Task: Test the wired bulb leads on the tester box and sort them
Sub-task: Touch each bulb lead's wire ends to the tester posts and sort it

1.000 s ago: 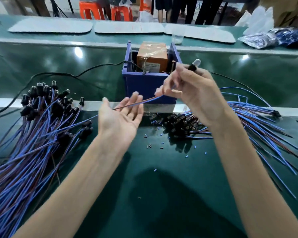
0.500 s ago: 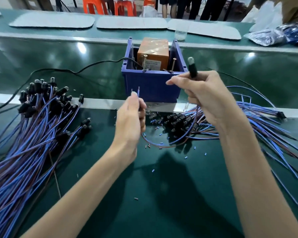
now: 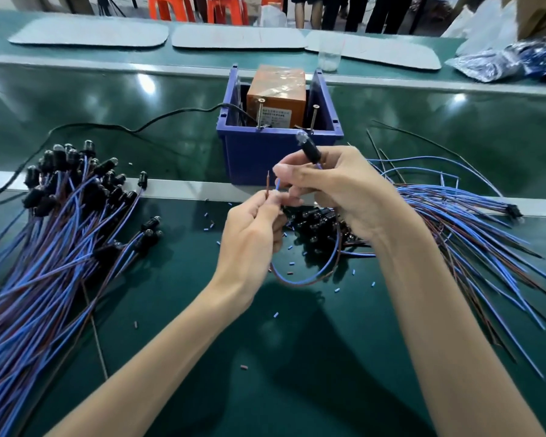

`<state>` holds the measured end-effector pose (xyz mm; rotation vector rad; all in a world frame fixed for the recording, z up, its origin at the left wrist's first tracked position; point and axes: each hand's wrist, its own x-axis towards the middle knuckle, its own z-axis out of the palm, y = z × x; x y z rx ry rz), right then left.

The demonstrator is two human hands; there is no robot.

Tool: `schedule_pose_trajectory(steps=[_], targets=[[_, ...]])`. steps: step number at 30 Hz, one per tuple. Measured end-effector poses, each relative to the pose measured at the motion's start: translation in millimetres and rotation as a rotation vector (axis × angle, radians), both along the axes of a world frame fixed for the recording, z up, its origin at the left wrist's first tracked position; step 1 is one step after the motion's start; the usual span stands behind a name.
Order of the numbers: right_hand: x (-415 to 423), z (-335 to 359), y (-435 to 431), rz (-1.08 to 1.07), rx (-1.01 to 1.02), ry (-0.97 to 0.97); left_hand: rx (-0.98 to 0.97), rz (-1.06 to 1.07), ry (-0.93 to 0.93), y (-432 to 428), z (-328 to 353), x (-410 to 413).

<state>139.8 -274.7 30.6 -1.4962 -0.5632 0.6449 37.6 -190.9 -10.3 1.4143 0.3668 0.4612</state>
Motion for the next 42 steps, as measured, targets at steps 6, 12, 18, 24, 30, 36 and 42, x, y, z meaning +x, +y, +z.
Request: schedule_pose_trajectory(steps=[6,12,18,24,30,36,42], targets=[[-1.4,5.9,-3.8,-0.055,0.093,0.103,0.050,-0.017,-0.003,4.8,5.9,5.7],[2.2,6.0,-3.0,-0.296,-0.020,-0.064,-0.053,0.172,-0.022,-0.6,15.5,29.0],[-13.9,-4.9,-1.5,-0.099,-0.134,-0.051,-0.309,0.158,0.009,-5.4,29.0,44.1],[-10.6,-5.8,-0.5,-0.192,-0.010,-0.039,-0.273,0.192,0.057,-4.8,24.8,54.4],[1.9,-4.3,-2.5,-0.330,0.107,0.046,-0.005,0.438,-0.057,16.6,24.6,58.7],[14.4,-9.6,-3.7,-0.531,0.158,-0.063,0.033,0.488,0.021,26.2,26.6,61.6],[30.3,-11.3,-1.3,-0.638,0.198,0.037,0.233,0.506,-0.032,42.6,15.9,62.2]])
